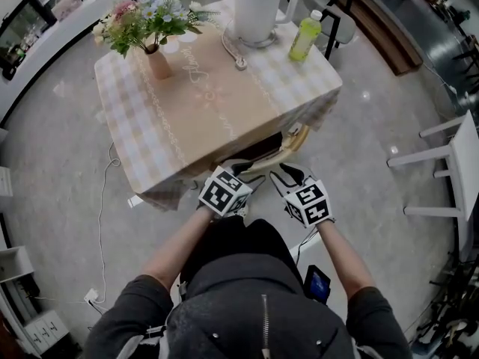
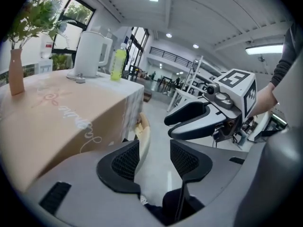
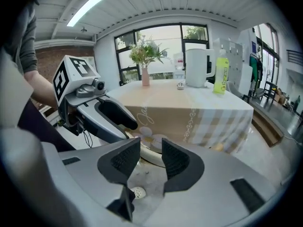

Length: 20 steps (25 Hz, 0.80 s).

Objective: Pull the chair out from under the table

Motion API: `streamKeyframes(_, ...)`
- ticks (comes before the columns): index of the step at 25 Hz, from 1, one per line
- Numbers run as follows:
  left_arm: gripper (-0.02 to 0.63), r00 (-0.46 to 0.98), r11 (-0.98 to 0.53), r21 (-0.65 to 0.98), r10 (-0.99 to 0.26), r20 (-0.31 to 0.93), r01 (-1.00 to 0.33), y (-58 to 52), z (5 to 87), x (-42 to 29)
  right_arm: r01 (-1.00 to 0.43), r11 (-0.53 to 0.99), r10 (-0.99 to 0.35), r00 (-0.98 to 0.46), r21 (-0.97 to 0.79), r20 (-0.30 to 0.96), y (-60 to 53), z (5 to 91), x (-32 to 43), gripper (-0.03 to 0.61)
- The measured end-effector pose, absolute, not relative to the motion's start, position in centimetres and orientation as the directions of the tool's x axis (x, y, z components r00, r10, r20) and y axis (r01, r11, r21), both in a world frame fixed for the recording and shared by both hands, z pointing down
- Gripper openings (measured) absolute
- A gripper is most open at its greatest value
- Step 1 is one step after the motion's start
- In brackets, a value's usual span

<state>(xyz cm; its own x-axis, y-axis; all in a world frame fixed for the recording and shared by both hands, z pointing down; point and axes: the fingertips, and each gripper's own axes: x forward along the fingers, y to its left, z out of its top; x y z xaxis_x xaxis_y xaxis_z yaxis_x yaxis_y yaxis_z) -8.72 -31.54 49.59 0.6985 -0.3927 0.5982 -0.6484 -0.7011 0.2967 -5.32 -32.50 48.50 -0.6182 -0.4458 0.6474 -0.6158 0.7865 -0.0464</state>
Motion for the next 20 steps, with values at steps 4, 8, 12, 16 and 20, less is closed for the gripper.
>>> streamKeyframes(4,0.247,0.680,-0.723,0.272,-0.355,0.641,-0.634,-32.0,50.7,-8.2,-0.488,0.873,-0.358,-0.618,0.015,0.701,-32.8,49.7,-5.7,0.154)
streamKeyframes(8,0.274,0.659,-0.735,0.256,-0.327,0.677,-0.628,-31.8,51.5,-7.7,-0.317,0.945,-0.261,-0.587,0.080,0.766,-32.6,51.1,-5.4,0.179)
streamKeyframes(12,0.279,0.626,-0.754,0.215,-0.311,0.715,-0.620,-32.4,52.2,-7.3,-0.139,0.984,-0.169,-0.548,0.110,0.819,-33.0,51.8,-5.1,0.187)
streamKeyframes(16,0.282,0.550,-0.779,0.151,-0.278,0.787,-0.609,-32.4,53.5,-7.3,0.020,0.992,-0.100,-0.510,0.128,0.854,-33.6,52.8,-4.8,0.187)
streamKeyframes(20,0.283,0.501,-0.764,0.131,-0.273,0.821,-0.632,-32.5,54.7,-7.4,0.188,0.971,-0.046,-0.458,0.148,0.888,-34.1,54.2,-4.0,0.187)
